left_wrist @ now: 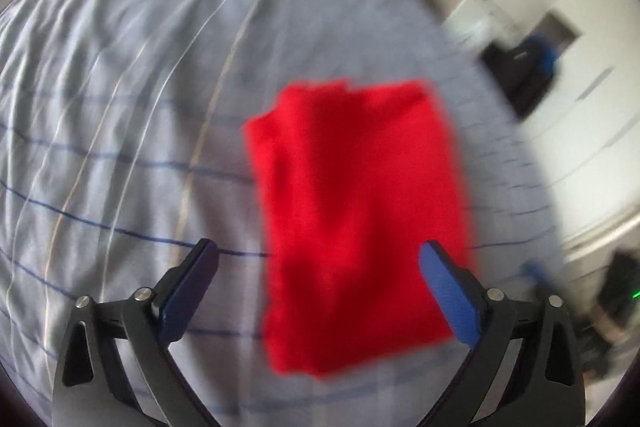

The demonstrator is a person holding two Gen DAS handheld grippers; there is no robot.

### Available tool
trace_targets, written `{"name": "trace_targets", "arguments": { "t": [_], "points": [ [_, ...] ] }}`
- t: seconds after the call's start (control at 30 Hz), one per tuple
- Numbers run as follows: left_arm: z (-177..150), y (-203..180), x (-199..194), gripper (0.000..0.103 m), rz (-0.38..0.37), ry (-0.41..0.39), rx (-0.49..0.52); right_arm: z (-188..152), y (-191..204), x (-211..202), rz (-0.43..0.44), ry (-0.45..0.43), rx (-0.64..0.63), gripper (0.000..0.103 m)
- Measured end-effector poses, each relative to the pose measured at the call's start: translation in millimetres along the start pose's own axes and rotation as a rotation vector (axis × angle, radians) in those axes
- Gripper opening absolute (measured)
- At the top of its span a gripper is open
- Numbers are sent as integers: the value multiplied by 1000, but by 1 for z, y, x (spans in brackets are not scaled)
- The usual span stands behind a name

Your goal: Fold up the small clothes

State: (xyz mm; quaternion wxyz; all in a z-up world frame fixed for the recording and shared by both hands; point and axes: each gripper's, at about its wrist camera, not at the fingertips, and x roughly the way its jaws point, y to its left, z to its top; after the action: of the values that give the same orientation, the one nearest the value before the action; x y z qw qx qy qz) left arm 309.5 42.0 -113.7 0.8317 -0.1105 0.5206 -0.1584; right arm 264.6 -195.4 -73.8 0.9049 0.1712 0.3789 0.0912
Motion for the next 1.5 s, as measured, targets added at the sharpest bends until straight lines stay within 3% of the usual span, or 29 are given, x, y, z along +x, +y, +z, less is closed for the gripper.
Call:
{"name": "trace_targets", "arguments": {
  "t": [0.2,0.3,0.33,0.37,0.4,0.43,0.47,0.57,0.6,0.73,0.8,0.83,0.9,0.93,0.97,1.0,1.07,1.17,1.33,1.5],
  "points": [
    [5,24,22,100,-6,41,-78,47,-10,86,178,154,181,86],
    [7,18,29,100,-5,71,-58,53,-9,132,201,234,237,85],
    [8,14,31,98,2,83,-41,53,-5,141,198,249,232,79],
    [6,9,34,76,26,85,-10,54,2,148,186,258,205,72],
    [4,2,35,61,36,75,29,54,16,154,131,269,133,57],
    [1,-6,35,31,7,70,71,54,31,156,48,269,42,46],
    [0,-10,34,25,13,62,87,53,46,156,-21,256,-54,43],
    [-4,-25,15,20,83,-11,142,34,118,143,-253,144,-498,33],
    [-4,-26,6,20,80,-38,144,30,133,136,-273,106,-574,31],
    [8,-37,-46,19,45,-175,160,44,159,91,-225,-52,-589,31],
    [19,-43,-61,22,38,-199,180,59,163,72,-191,-112,-546,31],
    [22,-42,-60,30,43,-180,184,68,160,67,-173,-122,-508,31],
    [17,-34,-45,62,81,-132,172,80,144,66,-134,-86,-413,37],
    [8,-26,-37,77,135,-117,159,86,131,73,-116,-36,-359,48],
    [0,-22,-33,78,171,-121,158,84,110,83,-109,39,-283,55],
    [-10,-18,-31,78,203,-127,163,81,103,86,-127,67,-249,76],
    [-40,-11,-34,82,239,-152,177,67,75,85,-174,92,-206,88],
    [-74,-11,-56,99,277,-226,183,30,51,63,-241,96,-206,89],
    [-110,-19,-97,103,313,-403,144,-13,51,12,-249,76,-190,97],
    [-121,-31,-117,103,396,-436,104,-35,75,-38,-223,34,-201,102]
  ]
}}
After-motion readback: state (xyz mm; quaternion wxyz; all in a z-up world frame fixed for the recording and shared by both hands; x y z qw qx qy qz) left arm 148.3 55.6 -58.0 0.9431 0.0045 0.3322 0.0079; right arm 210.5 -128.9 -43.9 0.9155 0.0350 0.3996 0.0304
